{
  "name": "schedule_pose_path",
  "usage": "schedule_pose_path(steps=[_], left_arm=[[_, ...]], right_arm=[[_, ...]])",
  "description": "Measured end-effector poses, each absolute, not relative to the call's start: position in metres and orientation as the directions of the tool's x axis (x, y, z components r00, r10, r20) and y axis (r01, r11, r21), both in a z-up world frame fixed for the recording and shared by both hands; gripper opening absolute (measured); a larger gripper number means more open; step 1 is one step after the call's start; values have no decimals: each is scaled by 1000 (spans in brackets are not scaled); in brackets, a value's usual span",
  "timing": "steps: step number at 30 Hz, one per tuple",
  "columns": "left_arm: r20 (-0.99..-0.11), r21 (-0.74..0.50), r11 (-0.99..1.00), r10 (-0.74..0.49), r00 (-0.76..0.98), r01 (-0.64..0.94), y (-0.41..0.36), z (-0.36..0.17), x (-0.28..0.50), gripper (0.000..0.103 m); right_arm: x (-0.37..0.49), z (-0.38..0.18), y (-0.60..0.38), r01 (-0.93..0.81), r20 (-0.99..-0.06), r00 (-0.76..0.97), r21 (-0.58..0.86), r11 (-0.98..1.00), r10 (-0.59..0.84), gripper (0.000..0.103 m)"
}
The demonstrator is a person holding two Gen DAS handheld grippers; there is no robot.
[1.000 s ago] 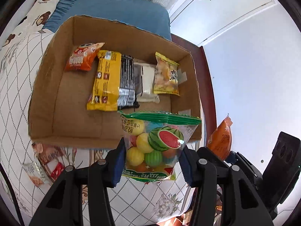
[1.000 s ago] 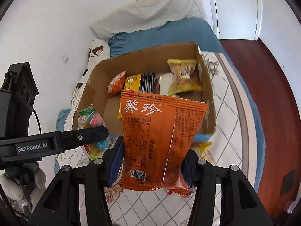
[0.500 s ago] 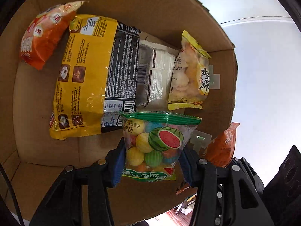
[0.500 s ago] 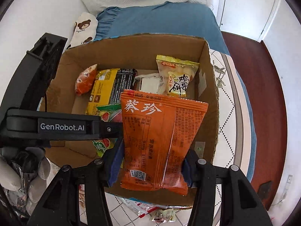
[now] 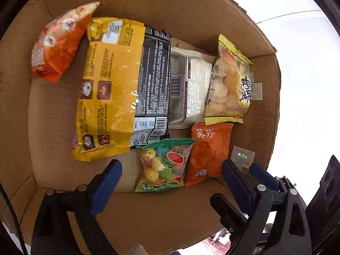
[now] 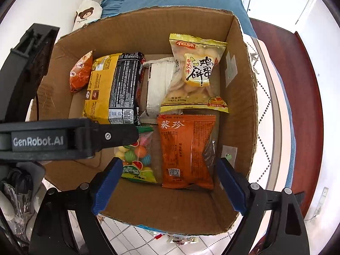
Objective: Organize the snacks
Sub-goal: 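Open both tools and pull them back from the box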
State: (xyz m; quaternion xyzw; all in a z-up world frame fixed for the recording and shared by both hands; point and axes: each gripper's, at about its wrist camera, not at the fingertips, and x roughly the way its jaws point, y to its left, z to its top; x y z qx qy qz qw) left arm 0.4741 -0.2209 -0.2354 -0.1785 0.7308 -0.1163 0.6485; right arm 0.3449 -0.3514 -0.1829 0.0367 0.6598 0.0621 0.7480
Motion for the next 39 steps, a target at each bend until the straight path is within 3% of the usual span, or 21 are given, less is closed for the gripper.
schedule_pose_path(steps=[11, 21, 39], left_arm=[[-970, -205, 978, -207, 127, 27, -190, -173, 439, 96], [-946, -34, 996, -58, 319, 79, -184, -146, 385, 96], [-839, 26, 998, -10, 545, 57, -183, -79, 299, 96]], right_arm=[[321, -157, -352, -15, -966, 213, 145, 989, 144, 92], [281, -129, -356, 16, -931, 344, 135, 991, 121, 92], [192, -52, -354, 1, -803, 588, 123, 992, 99, 92]])
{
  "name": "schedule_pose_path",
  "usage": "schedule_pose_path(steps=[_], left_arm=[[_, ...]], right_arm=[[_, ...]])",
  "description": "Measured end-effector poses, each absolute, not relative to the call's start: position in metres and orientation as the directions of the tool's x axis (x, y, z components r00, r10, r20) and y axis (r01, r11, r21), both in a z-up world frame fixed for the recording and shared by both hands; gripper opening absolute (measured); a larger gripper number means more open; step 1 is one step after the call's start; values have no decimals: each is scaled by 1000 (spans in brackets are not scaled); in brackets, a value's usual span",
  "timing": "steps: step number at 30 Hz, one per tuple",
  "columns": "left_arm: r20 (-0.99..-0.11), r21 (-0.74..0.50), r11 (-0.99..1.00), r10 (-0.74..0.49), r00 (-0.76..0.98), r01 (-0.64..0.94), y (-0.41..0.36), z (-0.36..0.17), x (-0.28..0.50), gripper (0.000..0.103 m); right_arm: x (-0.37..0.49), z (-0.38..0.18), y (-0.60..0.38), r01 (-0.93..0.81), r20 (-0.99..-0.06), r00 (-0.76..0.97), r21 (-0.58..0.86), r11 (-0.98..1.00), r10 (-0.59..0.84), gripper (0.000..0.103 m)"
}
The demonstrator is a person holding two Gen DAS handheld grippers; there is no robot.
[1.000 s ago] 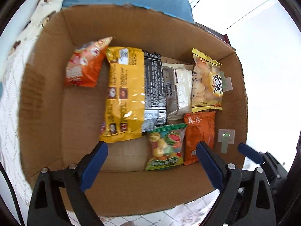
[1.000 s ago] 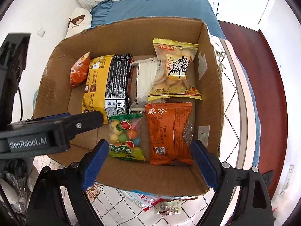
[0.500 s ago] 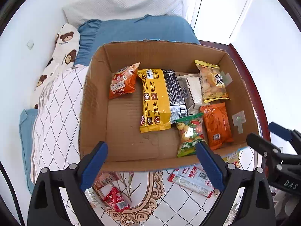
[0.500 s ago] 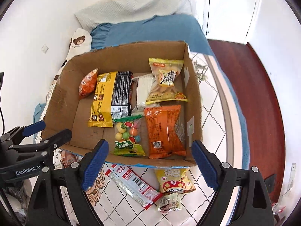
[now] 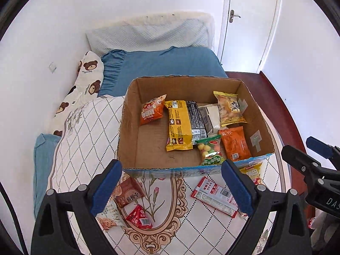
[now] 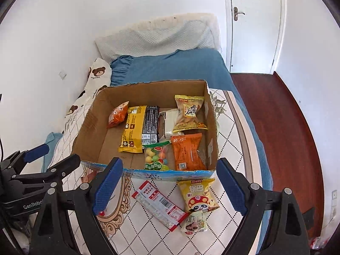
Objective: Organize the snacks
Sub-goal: 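Open both tools and pull them back from the box, then grasp the red-white spicy strip packet with the left tool while the right tool grasps the yellow panda chip bag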
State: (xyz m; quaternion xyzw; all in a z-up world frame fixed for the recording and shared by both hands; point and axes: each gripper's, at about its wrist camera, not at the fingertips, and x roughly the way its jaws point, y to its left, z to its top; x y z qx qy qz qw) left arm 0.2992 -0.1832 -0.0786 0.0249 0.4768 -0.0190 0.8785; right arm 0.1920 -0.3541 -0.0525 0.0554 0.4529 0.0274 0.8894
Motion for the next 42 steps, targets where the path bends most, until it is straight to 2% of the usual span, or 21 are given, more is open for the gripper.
schedule_pose_path(steps=[5, 9, 10, 11, 12, 18, 21, 23, 24, 27, 33, 35, 40, 41, 42], left_arm=[[-848, -2, 999, -23, 530, 40, -186, -83, 289, 96], [-897, -16, 1000, -17, 442, 7, -192, -121, 286, 96], [-909, -16, 1000, -14, 417, -1, -194, -133, 285, 96], [-925, -17, 1000, -11, 379, -14, -196, -148, 285, 96], [-940, -29, 999, -19, 340, -23, -198, -162, 285, 96], [-986, -141, 983, -128, 105, -122, -205, -240, 287, 96], [-988, -153, 976, -148, 42, -156, -209, -264, 289, 96], [-988, -155, 974, -154, 19, -169, -210, -274, 289, 96], [-988, -156, 972, -156, 11, -178, -209, -277, 288, 96], [-987, -159, 964, -161, 8, -213, -201, -281, 285, 96], [-982, -187, 940, -190, 14, -285, -185, -283, 283, 94], [-979, -199, 939, -203, 14, -279, -188, -286, 285, 94], [-987, -155, 978, -160, -27, -138, -225, -301, 296, 94], [-991, -126, 987, -129, -25, -97, -234, -304, 297, 92], [-993, -111, 992, -113, -17, -66, -241, -307, 298, 83]], right_arm=[[177, -47, -358, 3, -790, 599, 162, 987, 128, 92], [175, -78, -370, 21, -836, 532, 171, 985, 134, 91], [176, -92, -375, 26, -850, 505, 187, 982, 148, 88], [176, -106, -379, 30, -863, 480, 197, 980, 159, 74], [178, -122, -384, 41, -879, 449, 197, 980, 158, 68], [194, -197, -408, 101, -922, 353, 207, 973, 160, 69], [209, -231, -408, 90, -946, 296, 165, 982, 131, 69], [215, -251, -407, 70, -953, 268, 163, 984, 139, 68], [215, -255, -405, 57, -951, 272, 172, 983, 150, 60], [209, -260, -388, -7, -949, 275, 162, 987, 157, 58], [184, -270, -367, -40, -930, 194, 311, 950, 312, 53], [179, -270, -371, -4, -918, 183, 358, 934, 352, 53], [167, -258, -383, 13, -939, 210, 279, 960, 270, 52], [166, -258, -385, 13, -942, 207, 273, 962, 265, 52], [165, -258, -387, 13, -945, 202, 266, 964, 258, 53]])
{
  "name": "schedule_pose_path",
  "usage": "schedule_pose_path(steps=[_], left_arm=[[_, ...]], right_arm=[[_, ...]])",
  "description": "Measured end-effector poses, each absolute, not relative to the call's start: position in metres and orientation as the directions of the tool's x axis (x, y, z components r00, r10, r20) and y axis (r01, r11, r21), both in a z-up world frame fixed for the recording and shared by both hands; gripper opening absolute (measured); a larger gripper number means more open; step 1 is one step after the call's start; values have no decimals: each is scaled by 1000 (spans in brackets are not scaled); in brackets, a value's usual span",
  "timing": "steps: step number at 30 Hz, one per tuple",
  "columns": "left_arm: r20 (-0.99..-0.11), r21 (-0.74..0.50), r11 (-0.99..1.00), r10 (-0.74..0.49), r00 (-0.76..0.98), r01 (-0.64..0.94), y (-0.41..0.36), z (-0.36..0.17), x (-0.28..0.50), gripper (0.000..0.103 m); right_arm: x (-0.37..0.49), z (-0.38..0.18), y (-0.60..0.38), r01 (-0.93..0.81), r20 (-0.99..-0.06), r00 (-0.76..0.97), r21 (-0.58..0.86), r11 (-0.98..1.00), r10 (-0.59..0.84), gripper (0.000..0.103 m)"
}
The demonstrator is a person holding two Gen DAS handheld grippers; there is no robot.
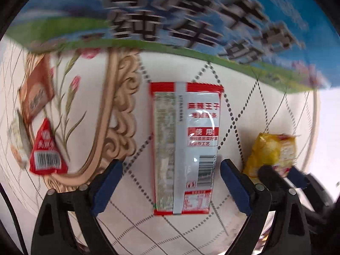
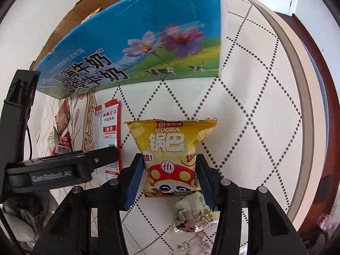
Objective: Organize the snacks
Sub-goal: 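Grasp the red-white spicy strip packet with the left tool while the right tool grasps the yellow panda chip bag, then carry both packets over the box and lower them inside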
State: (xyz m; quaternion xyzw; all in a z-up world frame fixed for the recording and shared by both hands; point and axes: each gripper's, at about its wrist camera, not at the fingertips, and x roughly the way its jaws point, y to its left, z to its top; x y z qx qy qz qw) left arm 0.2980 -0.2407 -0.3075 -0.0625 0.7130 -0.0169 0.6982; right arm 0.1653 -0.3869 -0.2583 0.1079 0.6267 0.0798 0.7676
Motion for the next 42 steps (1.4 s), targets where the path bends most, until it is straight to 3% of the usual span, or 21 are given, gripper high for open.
schedule_pose_path(steps=[5, 13, 15, 19, 25, 28, 30, 32, 42], left_arm=[[-993, -119, 993, -119, 14, -11, -251, -304, 288, 54], [-988, -153, 988, -154, -29, -23, -227, -310, 253, 55], [-981, -187, 981, -189, -36, -52, -219, -318, 259, 55], [-969, -246, 965, -248, -11, -95, -199, -321, 272, 55], [-968, -252, 964, -252, 9, -84, -184, -315, 276, 53], [-975, -222, 973, -220, 36, -61, -192, -305, 267, 49], [-977, -211, 976, -209, 45, -51, -192, -297, 263, 48], [-977, -209, 977, -206, 54, -44, -192, -285, 253, 47], [-943, -310, 950, -302, 137, -39, -167, -199, 227, 46]], right_arm=[[169, -264, -402, 51, -949, 175, 273, 961, 261, 67], [178, -273, -388, -1, -957, 165, 240, 971, 237, 66], [178, -275, -384, -17, -957, 142, 254, 967, 254, 56], [172, -278, -367, -54, -957, 80, 276, 959, 280, 56], [171, -272, -367, -15, -963, 141, 232, 973, 232, 63], [171, -271, -362, -66, -971, 168, 160, 985, 169, 62], [169, -274, -354, -110, -974, 183, 114, 987, 133, 53], [166, -276, -350, -117, -975, 179, 112, 987, 132, 52], [156, -235, -351, -84, -925, 223, 296, 951, 308, 49]])
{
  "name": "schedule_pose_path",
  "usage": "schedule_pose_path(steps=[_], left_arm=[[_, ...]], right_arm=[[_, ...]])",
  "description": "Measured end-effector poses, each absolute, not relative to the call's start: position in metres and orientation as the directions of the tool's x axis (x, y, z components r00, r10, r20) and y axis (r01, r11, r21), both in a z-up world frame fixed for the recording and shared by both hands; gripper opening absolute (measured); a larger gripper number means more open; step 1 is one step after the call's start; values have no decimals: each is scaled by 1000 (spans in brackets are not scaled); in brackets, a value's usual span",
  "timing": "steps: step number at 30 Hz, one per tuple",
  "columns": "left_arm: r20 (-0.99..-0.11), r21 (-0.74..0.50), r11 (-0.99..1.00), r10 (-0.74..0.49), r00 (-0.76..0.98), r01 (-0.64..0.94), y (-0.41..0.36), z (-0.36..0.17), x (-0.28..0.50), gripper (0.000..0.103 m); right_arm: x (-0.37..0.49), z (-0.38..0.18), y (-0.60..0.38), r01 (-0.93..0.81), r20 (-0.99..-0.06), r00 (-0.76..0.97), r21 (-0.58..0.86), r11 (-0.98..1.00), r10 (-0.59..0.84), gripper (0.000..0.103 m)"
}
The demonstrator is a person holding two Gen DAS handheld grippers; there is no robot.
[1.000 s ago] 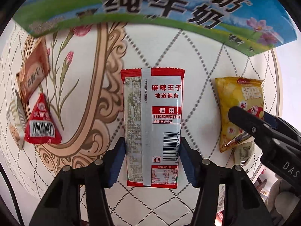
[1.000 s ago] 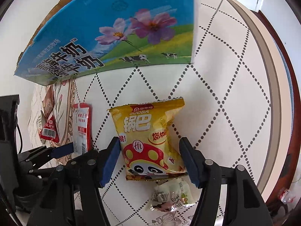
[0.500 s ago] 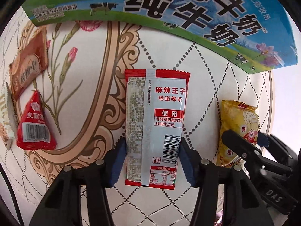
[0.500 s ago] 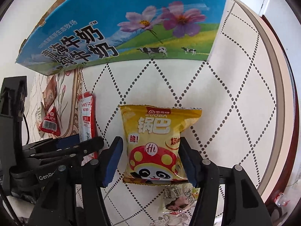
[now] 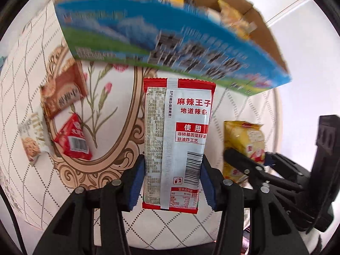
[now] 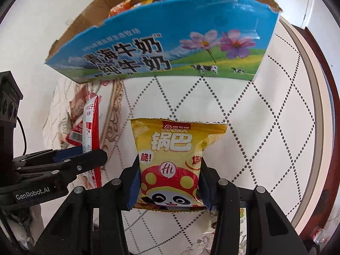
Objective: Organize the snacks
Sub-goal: 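Carry both packets over the box and lower them inside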
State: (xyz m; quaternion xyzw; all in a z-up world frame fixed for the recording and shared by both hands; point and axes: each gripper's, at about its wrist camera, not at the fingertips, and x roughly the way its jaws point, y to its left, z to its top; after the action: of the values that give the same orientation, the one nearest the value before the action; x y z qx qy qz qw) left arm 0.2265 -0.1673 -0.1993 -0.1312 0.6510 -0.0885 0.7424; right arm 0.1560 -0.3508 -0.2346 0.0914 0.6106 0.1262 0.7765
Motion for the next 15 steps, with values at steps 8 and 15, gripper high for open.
schedule_pose_path(steps=[8, 15], left_arm=[[-911, -324, 945, -327, 250, 56, -151, -88, 273, 47], [-968, -83, 990, -107, 226, 110, -158, -95, 382, 47]], right_arm=[[172, -146, -341, -127, -811, 360, 447, 885, 462, 49], [242, -109, -327, -121, -766, 442, 465, 877, 467, 49]])
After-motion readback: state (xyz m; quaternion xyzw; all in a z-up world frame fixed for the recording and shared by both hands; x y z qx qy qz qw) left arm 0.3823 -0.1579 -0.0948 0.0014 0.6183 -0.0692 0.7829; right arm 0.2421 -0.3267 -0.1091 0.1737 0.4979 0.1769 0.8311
